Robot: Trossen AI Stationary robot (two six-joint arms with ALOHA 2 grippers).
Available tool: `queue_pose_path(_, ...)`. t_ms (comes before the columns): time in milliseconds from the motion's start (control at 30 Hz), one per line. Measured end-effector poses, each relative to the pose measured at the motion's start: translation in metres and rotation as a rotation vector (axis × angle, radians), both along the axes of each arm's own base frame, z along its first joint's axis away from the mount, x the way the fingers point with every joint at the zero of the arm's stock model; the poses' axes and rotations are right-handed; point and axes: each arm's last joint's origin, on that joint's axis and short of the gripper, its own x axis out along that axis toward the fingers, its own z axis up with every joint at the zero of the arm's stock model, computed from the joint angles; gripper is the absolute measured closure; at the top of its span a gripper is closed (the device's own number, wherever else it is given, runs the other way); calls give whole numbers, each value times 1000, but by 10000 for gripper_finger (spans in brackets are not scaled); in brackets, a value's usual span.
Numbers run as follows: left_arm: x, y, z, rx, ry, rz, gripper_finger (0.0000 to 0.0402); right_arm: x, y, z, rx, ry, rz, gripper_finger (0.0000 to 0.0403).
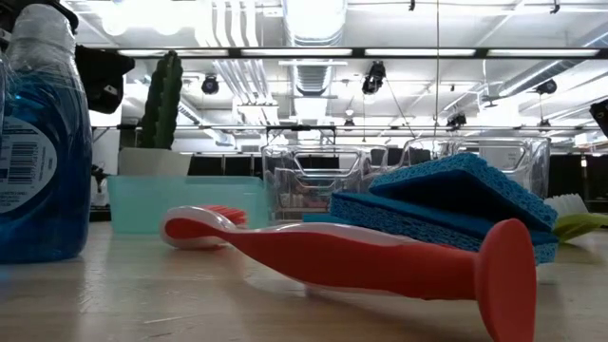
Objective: Pick & Place Kitchen Sink Supplies
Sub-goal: Put the green dish brush into the right transparent bin
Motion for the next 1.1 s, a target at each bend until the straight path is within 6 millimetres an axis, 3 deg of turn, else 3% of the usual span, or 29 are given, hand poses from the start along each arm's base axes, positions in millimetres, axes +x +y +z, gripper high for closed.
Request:
queue_pose_path(333, 0, 0, 0, -1, -1, 0, 399, -1, 0, 2, 15, 7, 11, 383)
queue_pose_path(467, 0, 0, 0, 0, -1, 0, 399, -2, -1, 6, 28, -3, 14, 383)
queue_pose_path(1100, 0, 0, 0, -1, -3, 1, 399, -7, -13, 87, 66, -188, 0, 381)
